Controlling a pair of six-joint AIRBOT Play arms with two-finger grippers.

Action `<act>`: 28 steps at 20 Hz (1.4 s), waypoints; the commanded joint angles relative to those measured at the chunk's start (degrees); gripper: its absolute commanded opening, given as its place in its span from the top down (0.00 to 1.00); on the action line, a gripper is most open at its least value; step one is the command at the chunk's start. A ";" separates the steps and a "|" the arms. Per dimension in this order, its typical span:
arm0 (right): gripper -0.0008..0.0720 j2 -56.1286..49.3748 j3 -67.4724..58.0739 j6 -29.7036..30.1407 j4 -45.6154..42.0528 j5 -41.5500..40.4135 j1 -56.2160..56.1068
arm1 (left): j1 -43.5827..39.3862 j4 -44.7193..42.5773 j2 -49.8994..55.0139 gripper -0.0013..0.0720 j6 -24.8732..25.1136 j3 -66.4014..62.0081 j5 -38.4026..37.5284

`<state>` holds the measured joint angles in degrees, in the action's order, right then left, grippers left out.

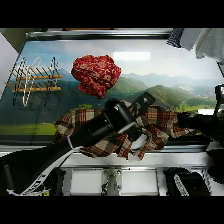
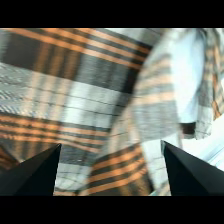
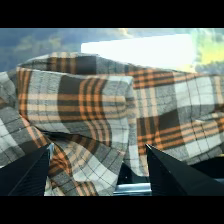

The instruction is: Fold the clothes and pants, and hang the long-sleeved shirts on hangers.

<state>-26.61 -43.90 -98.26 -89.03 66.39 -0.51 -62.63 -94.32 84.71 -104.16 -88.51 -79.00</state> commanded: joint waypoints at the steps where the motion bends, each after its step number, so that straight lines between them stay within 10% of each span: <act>1: 0.12 -0.04 0.20 -1.84 -1.22 1.20 0.02 | -4.20 -1.51 2.38 0.03 -2.40 -0.22 -0.59; 9: 0.12 -0.48 0.39 -2.27 0.44 1.88 0.02 | -4.76 -2.14 2.38 0.04 -7.87 8.66 6.97; 13: 0.12 -3.37 0.48 -1.27 6.01 2.25 -0.04 | -2.23 -3.56 2.36 0.89 -8.68 10.10 11.63; 14: 0.12 -4.39 0.48 0.20 7.63 2.25 -0.04 | -0.50 -5.40 2.29 0.95 -8.68 9.14 10.45; 19: 0.12 -12.72 0.46 2.58 15.65 1.95 -3.56 | 10.95 -3.91 -2.01 0.95 -4.76 4.46 10.82; 28: 0.12 -34.95 -1.86 -14.34 15.63 -13.49 -21.94 | 13.27 1.42 -4.20 0.95 -4.70 11.47 13.33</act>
<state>-54.19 -44.56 -108.25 -73.76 57.32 -18.13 -49.56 -93.80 80.82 -109.03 -78.35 -66.32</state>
